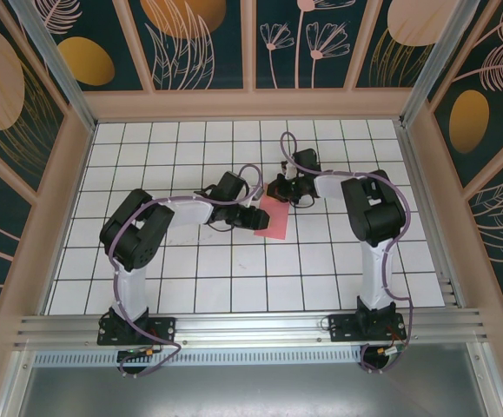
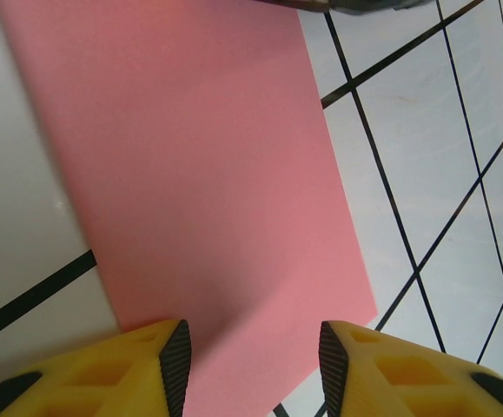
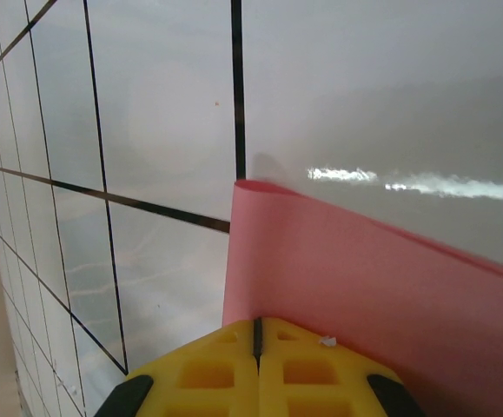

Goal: Fold a paper plane with a square sheet of paper (fold left side to right side)
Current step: Hold the square sheet of paper at the center of the table, then fold the square sheet of paper in half at the center of the table.

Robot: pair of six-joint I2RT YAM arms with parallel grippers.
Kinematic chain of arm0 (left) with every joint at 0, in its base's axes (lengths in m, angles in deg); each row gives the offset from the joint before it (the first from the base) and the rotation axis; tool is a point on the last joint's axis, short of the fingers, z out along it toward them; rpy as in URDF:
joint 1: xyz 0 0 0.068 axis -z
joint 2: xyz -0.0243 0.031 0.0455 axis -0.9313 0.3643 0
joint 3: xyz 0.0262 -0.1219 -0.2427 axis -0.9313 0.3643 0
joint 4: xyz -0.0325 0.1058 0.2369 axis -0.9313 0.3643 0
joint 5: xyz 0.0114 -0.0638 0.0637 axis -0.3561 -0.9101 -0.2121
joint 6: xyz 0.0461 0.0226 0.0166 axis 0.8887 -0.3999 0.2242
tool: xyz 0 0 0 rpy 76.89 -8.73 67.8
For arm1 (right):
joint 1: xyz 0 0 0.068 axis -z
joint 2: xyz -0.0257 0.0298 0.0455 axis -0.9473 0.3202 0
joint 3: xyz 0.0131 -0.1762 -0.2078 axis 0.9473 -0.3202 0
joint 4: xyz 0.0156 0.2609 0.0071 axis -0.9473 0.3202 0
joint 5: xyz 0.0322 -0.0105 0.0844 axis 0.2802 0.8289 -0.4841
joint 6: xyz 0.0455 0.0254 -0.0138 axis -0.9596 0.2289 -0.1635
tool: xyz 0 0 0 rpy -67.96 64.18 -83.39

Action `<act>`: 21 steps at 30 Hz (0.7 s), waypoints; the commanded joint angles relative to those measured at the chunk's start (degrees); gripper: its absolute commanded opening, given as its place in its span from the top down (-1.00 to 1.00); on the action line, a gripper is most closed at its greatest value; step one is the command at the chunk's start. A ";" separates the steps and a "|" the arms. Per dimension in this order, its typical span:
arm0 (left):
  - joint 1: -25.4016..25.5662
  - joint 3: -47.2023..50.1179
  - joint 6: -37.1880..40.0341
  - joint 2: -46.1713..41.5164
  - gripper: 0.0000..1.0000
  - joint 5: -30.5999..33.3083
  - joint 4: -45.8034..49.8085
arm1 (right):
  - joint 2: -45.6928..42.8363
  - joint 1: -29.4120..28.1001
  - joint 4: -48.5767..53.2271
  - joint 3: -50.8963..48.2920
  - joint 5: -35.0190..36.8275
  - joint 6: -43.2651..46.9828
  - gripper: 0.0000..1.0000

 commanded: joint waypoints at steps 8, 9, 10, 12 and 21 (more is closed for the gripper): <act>0.21 2.12 1.31 1.85 0.08 3.51 3.36 | -7.51 -2.31 -1.39 -3.70 -1.80 -2.04 0.93; 0.27 2.02 1.39 1.86 0.08 3.89 3.67 | -7.19 -2.81 -1.71 -3.89 -1.91 -2.40 0.93; 0.24 1.88 1.52 1.80 0.08 4.28 4.03 | -6.74 -3.25 -2.17 -3.99 -2.00 -2.82 0.93; 0.39 1.59 1.72 1.81 0.09 5.06 4.73 | -5.76 -3.93 -2.96 -4.07 -1.99 -3.65 0.93; 1.50 -0.10 2.87 2.73 0.09 8.91 8.25 | -1.27 -5.58 -2.26 -2.07 -1.51 -3.45 0.93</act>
